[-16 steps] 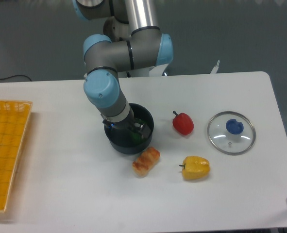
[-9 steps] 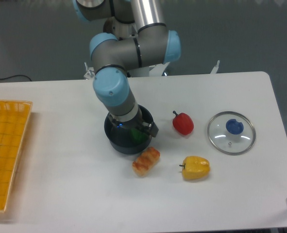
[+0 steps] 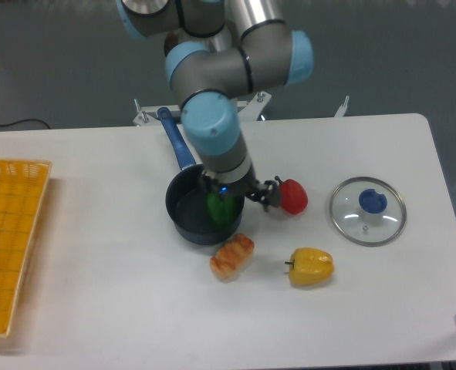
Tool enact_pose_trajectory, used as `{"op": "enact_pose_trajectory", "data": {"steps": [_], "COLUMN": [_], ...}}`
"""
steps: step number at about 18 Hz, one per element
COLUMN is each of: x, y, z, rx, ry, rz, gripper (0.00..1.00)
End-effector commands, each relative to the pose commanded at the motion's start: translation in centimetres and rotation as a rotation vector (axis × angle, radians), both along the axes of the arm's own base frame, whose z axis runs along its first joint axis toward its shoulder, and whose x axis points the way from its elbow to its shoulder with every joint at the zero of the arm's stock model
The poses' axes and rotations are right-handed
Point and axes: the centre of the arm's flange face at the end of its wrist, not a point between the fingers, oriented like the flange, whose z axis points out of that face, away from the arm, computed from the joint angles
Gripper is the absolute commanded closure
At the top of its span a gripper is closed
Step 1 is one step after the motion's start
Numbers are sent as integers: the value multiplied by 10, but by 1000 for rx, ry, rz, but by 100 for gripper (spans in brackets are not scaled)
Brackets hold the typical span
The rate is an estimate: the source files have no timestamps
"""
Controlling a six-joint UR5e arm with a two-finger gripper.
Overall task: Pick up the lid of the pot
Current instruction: 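Lift the gripper up out of the dark blue saucepan, then move the open gripper over to the glass lid's blue knob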
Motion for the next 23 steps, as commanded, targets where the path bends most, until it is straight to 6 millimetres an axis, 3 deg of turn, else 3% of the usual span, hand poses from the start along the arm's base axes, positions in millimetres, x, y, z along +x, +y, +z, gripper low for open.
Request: {"op": "enact_pose_trajectory", "data": {"steps": [5, 10, 16, 23], "x": [-25, -36, -56, -95], "y": [-27, -46, -69, -118], "z": [13, 23, 17, 5], "rx": [-2, -17, -57, -58], "ry": [7, 0, -26, -50], "rz": [-37, -117, -227, -175], "gripper": [0, 0, 0, 0]}}
